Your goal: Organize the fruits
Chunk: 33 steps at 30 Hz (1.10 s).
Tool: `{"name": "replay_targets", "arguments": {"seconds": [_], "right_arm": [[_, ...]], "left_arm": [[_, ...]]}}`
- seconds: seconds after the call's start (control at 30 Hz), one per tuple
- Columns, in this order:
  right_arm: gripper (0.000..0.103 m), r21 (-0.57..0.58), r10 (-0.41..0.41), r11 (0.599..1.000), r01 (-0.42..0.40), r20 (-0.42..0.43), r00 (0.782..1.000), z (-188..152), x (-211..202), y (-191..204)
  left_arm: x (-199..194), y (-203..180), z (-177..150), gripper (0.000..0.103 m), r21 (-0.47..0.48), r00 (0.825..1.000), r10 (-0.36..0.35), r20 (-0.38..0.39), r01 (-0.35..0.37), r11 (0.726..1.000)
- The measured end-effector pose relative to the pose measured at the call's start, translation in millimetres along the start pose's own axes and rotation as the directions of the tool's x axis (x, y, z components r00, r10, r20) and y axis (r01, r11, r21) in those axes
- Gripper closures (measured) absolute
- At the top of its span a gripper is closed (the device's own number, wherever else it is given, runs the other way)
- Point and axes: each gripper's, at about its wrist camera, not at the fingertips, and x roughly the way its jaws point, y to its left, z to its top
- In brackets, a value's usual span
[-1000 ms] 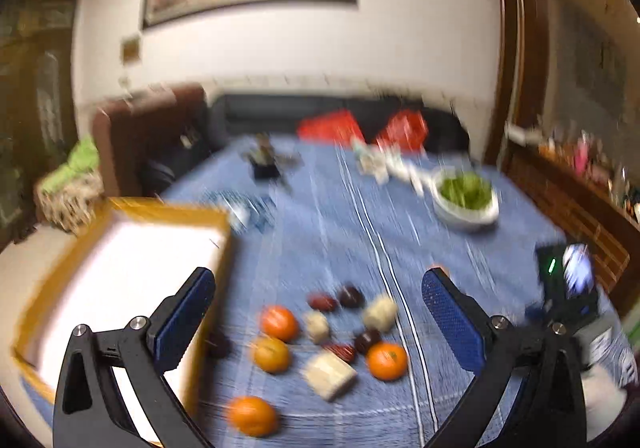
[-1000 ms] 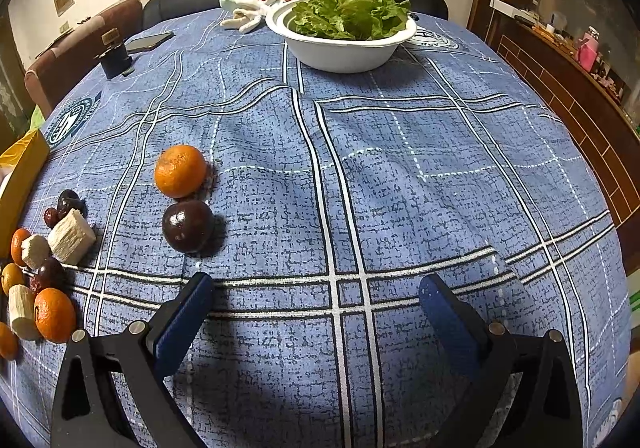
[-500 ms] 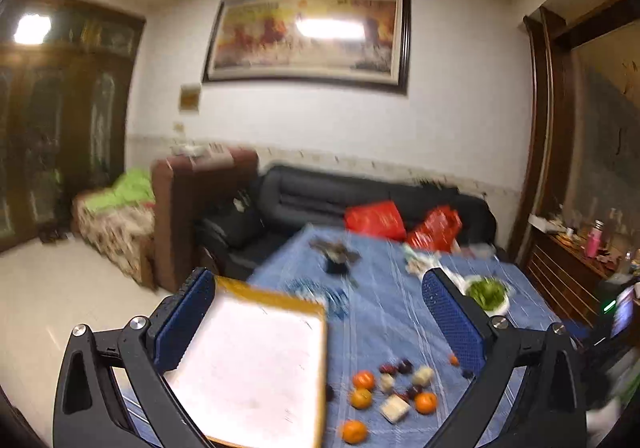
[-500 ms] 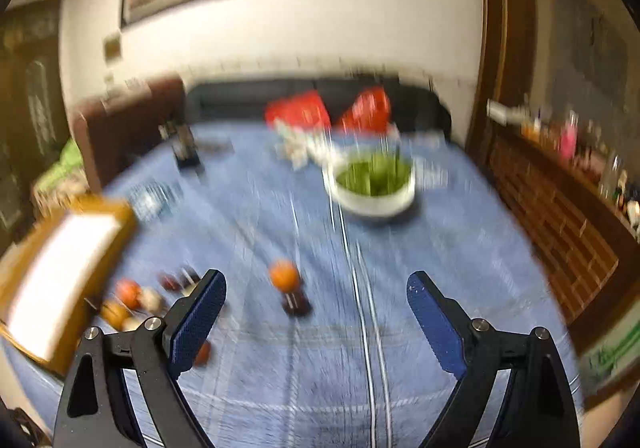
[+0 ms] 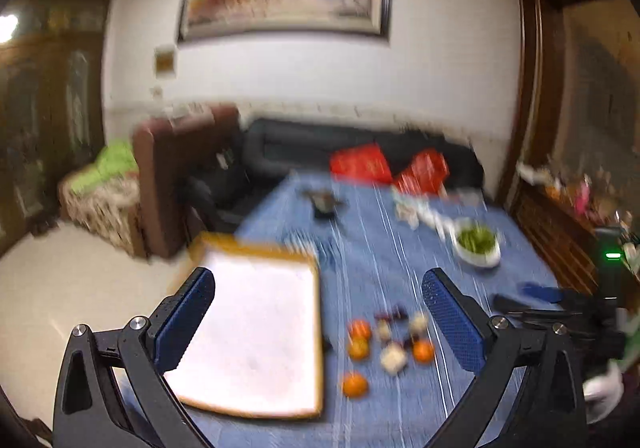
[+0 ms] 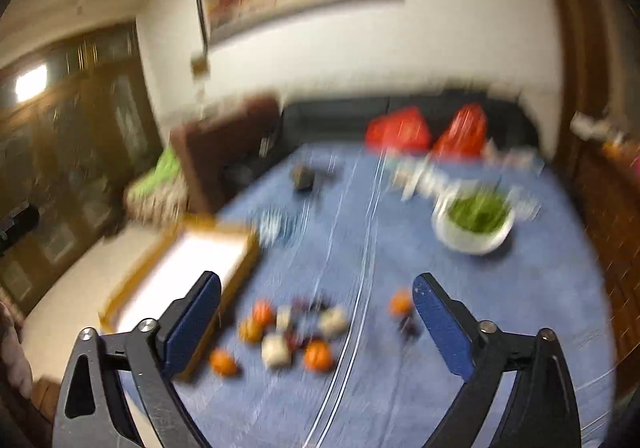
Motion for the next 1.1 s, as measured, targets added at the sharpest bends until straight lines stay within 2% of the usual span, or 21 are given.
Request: {"name": "replay_targets", "arguments": {"seconds": [0.03, 0.1, 0.13, 0.17, 0.23, 0.37, 0.47, 0.6, 0.7, 0.77, 0.87, 0.93, 1.0, 1.07, 1.1], "right_arm": [[0.033, 0.015, 0.018, 1.0, -0.017, -0.057, 0.998, -13, 21, -5], [0.054, 0.085, 0.085, 0.994, -0.07, -0.19, 0.978, -41, 66, -20], [0.057, 0.12, 0.113, 0.989, -0.087, -0.23, 0.967, -51, 83, -27], [0.057, 0.145, 0.131, 0.985, -0.097, -0.253, 0.958, -61, 95, -34], [0.057, 0.146, 0.135, 0.984, -0.099, -0.263, 0.955, -67, 108, -39], [0.056, 0.093, 0.116, 0.991, -0.092, -0.289, 0.95, -72, 123, -39], [0.056, 0.069, 0.123, 0.992, -0.107, -0.305, 0.944, -71, 133, -38], [0.056, 0.059, 0.149, 0.989, -0.138, -0.328, 0.933, -79, 150, -34], [0.062, 0.036, 0.141, 0.99, -0.136, -0.305, 0.942, -82, 149, -32], [0.063, 0.068, 0.165, 0.986, -0.151, -0.302, 0.939, -82, 148, -37], [0.063, 0.099, 0.158, 0.986, -0.136, -0.275, 0.948, -80, 141, -49], [0.063, 0.124, 0.153, 0.984, -0.125, -0.252, 0.956, -79, 134, -58], [0.063, 0.141, 0.147, 0.983, -0.116, -0.237, 0.96, -80, 131, -65], [0.063, 0.155, 0.15, 0.981, -0.115, -0.233, 0.961, -82, 130, -70], [0.063, 0.164, 0.155, 0.979, -0.118, -0.234, 0.96, -82, 131, -70]], "left_arm": [[16, -3, -9, 0.001, -0.001, 0.999, -0.015, -0.049, 0.015, 1.0], [39, -13, -31, 0.015, 0.007, 0.991, -0.045, -0.127, 0.046, 0.999], [53, -18, -43, 0.031, 0.01, 0.982, -0.074, -0.174, 0.077, 0.997], [63, -21, -51, 0.041, 0.008, 0.974, -0.095, -0.207, 0.098, 0.995], [82, -24, -65, 0.046, 0.005, 0.958, -0.11, -0.264, 0.116, 0.993], [110, -24, -74, 0.046, -0.01, 0.935, -0.126, -0.33, 0.13, 0.991], [122, -30, -78, 0.041, 0.022, 0.929, -0.125, -0.349, 0.142, 0.99], [142, -49, -86, 0.041, 0.071, 0.905, -0.145, -0.4, 0.189, 0.979], [150, -67, -87, 0.041, 0.128, 0.898, -0.157, -0.411, 0.228, 0.965], [157, -75, -85, 0.042, 0.151, 0.898, -0.158, -0.41, 0.237, 0.96], [174, -88, -86, 0.042, 0.193, 0.888, -0.158, -0.431, 0.261, 0.946], [186, -98, -91, 0.042, 0.256, 0.887, -0.13, -0.443, 0.265, 0.93], [196, -105, -98, 0.046, 0.314, 0.88, -0.096, -0.465, 0.265, 0.912], [205, -109, -106, 0.064, 0.341, 0.866, -0.078, -0.494, 0.276, 0.898], [206, -109, -108, 0.064, 0.351, 0.869, -0.069, -0.489, 0.268, 0.897]]}}
